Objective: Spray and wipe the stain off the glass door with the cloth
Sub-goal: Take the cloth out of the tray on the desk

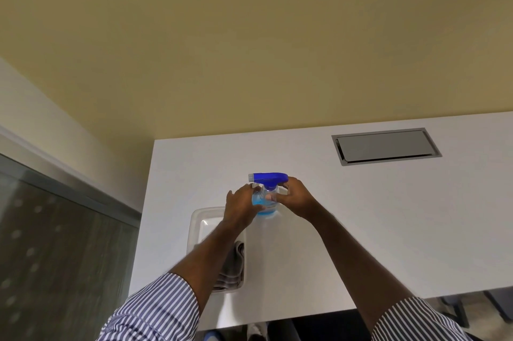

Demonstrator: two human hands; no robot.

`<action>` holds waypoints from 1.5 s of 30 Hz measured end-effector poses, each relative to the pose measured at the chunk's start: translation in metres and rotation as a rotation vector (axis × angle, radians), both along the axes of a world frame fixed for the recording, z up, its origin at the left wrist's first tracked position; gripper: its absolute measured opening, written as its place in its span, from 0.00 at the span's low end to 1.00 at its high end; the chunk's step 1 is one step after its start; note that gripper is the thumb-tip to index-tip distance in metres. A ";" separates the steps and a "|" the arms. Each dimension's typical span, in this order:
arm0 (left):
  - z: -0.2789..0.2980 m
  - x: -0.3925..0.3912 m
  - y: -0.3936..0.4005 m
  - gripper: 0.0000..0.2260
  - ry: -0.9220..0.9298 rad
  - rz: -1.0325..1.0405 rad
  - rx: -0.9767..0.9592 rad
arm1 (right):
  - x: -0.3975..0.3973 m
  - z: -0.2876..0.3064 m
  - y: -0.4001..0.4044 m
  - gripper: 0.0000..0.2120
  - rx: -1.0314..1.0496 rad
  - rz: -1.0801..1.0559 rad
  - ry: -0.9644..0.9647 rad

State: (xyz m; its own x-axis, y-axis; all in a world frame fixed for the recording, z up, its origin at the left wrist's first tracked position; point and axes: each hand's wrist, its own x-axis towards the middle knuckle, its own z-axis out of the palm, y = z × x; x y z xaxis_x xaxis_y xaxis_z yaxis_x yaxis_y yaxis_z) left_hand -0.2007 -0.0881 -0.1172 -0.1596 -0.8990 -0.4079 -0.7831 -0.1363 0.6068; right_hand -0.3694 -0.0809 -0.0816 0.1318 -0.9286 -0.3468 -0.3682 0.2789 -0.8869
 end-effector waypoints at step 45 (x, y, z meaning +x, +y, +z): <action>-0.007 0.147 0.102 0.17 -0.342 -0.085 -0.135 | 0.101 -0.039 0.141 0.17 -0.076 -0.399 0.371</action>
